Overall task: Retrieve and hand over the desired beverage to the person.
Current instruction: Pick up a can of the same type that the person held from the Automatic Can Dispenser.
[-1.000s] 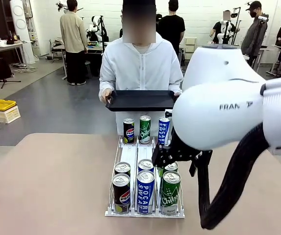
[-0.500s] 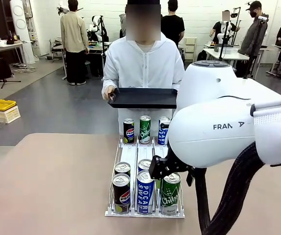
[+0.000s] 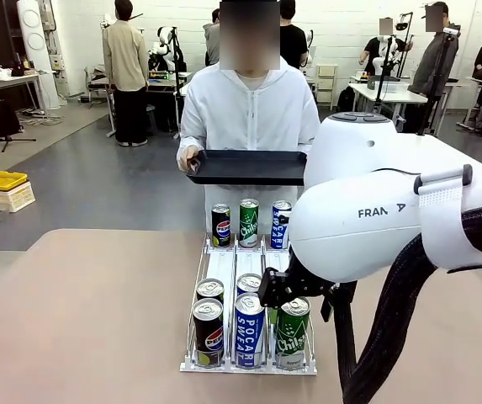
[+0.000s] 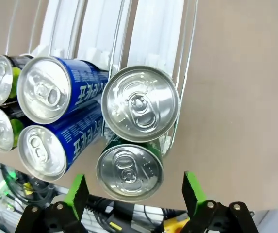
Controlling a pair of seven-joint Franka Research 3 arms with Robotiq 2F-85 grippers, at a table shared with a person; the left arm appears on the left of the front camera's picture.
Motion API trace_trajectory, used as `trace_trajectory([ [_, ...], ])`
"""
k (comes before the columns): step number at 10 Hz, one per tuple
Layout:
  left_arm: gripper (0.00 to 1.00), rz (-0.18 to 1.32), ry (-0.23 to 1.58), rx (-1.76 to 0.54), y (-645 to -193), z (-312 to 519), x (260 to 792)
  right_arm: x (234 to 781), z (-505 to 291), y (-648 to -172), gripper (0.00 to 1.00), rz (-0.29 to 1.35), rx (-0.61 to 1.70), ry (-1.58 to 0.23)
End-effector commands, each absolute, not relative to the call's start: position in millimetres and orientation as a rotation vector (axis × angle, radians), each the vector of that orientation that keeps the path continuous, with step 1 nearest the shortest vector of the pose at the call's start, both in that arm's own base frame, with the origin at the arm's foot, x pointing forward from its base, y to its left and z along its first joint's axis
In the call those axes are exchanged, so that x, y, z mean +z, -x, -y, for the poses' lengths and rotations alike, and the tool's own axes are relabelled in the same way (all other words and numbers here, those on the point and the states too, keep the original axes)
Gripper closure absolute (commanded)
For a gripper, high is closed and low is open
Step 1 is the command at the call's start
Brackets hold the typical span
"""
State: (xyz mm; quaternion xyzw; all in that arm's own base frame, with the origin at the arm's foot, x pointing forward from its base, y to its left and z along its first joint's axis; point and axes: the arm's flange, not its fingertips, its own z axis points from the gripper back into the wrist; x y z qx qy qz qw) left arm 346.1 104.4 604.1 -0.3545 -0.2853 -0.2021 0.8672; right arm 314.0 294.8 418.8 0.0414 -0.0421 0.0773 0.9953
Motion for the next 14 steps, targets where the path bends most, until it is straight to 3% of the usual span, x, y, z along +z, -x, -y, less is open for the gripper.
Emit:
trace_trajectory([
  [1,0.00,0.613,0.758,-0.440,-347,-105,603,421,-297,-323,0.00,0.106,0.111,-0.062],
  [14,0.00,0.613,0.758,-0.440,-347,-105,603,402,-294,-353,0.00,0.020,0.066,-0.087],
])
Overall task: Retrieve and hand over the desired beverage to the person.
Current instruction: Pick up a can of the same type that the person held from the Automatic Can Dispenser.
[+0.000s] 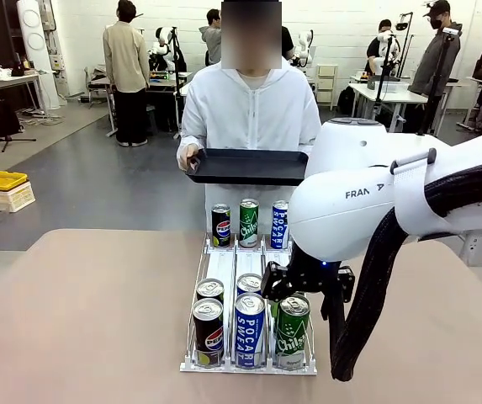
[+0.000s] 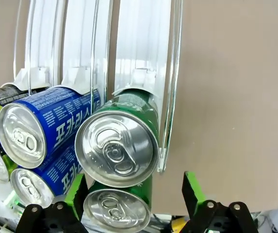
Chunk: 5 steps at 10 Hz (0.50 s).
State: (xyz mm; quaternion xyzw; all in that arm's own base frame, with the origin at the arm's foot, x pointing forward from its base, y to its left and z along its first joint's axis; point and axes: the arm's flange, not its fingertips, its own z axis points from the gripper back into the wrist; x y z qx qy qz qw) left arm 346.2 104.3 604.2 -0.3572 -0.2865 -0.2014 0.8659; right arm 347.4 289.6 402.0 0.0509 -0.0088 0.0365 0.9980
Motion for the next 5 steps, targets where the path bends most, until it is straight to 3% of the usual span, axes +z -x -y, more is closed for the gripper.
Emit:
trace_trajectory([
  [1,0.00,0.613,0.758,-0.440,-347.4,-105.2,603.5,402.5,-294.4,-352.3,0.55,0.021,0.080,-0.083],
  [2,0.00,0.613,0.758,-0.440,-347.4,-105.2,603.5,402.0,-295.1,-351.7,0.56,0.019,0.091,-0.080],
  [3,0.00,0.613,0.758,-0.440,-347.4,-105.2,603.5,402.0,-295.3,-351.5,1.00,0.022,0.093,-0.081],
  [5,0.00,0.613,0.758,-0.440,-347.4,-105.2,603.5,401.6,-296.1,-350.9,1.00,0.014,0.083,-0.094],
])
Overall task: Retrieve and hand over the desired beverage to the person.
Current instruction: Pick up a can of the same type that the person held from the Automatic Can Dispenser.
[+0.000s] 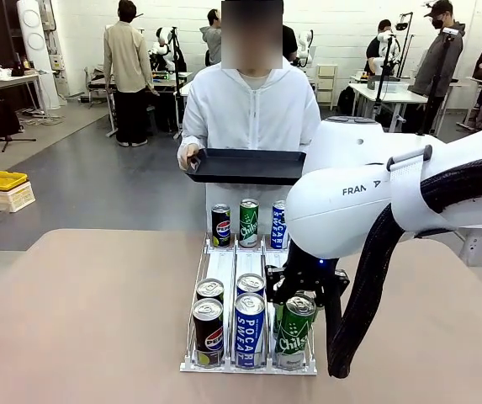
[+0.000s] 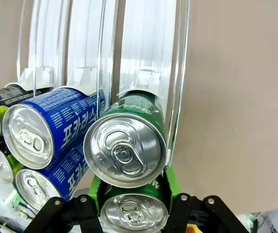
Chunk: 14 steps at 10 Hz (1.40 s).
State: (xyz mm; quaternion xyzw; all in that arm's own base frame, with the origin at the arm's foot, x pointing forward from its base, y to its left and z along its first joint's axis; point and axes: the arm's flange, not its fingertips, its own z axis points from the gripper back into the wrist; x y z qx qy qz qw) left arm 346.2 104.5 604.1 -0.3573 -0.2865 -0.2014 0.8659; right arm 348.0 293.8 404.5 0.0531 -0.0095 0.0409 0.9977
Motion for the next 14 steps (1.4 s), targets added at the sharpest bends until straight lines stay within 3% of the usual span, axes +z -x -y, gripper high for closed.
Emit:
trace_trajectory([
  [1,0.00,0.613,0.758,-0.440,-347,-105,603,402,-296,-351,0.86,0.003,0.071,-0.099],
  [3,0.00,0.613,0.758,-0.440,-347,-105,603,403,-295,-350,1.00,-0.007,0.067,-0.102],
  [5,0.00,0.613,0.758,-0.440,-347,-105,603,408,-294,-348,1.00,-0.018,0.046,-0.103],
  [6,0.00,0.613,0.758,-0.440,-347,-105,603,421,-295,-342,0.61,-0.027,0.022,-0.101],
  [7,0.00,0.613,0.758,-0.440,-347,-105,603,445,-297,-330,0.55,-0.013,0.031,-0.099],
  [11,0.00,0.613,0.758,-0.440,-347,-105,603,588,-321,-268,0.55,-0.007,0.081,-0.059],
  [14,0.00,0.613,0.758,-0.440,-347,-105,603,702,-340,-263,0.55,0.113,-0.003,-0.069],
])
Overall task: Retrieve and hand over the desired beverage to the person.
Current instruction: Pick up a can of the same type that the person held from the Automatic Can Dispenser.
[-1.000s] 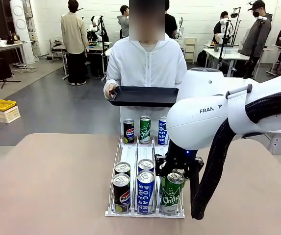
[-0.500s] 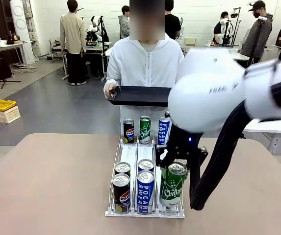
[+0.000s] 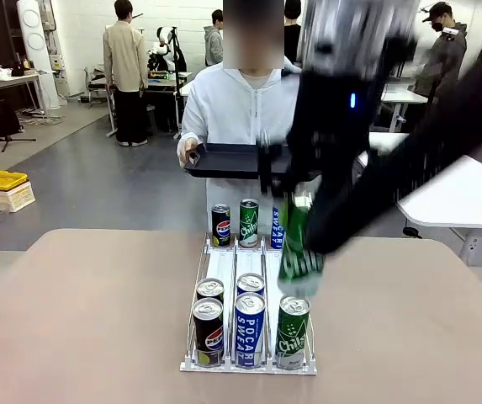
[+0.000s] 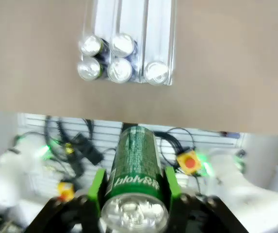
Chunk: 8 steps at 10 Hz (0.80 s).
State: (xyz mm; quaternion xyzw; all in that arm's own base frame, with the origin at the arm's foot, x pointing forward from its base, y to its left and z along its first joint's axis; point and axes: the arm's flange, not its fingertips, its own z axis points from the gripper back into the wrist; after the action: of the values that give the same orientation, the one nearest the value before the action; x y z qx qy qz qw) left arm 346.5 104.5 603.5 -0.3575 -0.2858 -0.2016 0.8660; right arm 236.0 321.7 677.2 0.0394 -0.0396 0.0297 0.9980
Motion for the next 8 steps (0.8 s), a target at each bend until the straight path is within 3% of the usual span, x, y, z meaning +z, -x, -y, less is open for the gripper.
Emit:
trace_trajectory([
  [1,0.00,0.613,0.758,-0.440,-347,-105,603,727,-345,-282,0.55,0.122,-0.022,-0.087],
  [3,0.00,0.613,0.758,-0.440,-347,-105,603,748,-354,-325,0.55,0.113,-0.040,-0.102],
  [8,0.00,0.613,0.758,-0.440,-347,-105,603,733,-378,-408,0.55,0.066,0.051,-0.106],
])
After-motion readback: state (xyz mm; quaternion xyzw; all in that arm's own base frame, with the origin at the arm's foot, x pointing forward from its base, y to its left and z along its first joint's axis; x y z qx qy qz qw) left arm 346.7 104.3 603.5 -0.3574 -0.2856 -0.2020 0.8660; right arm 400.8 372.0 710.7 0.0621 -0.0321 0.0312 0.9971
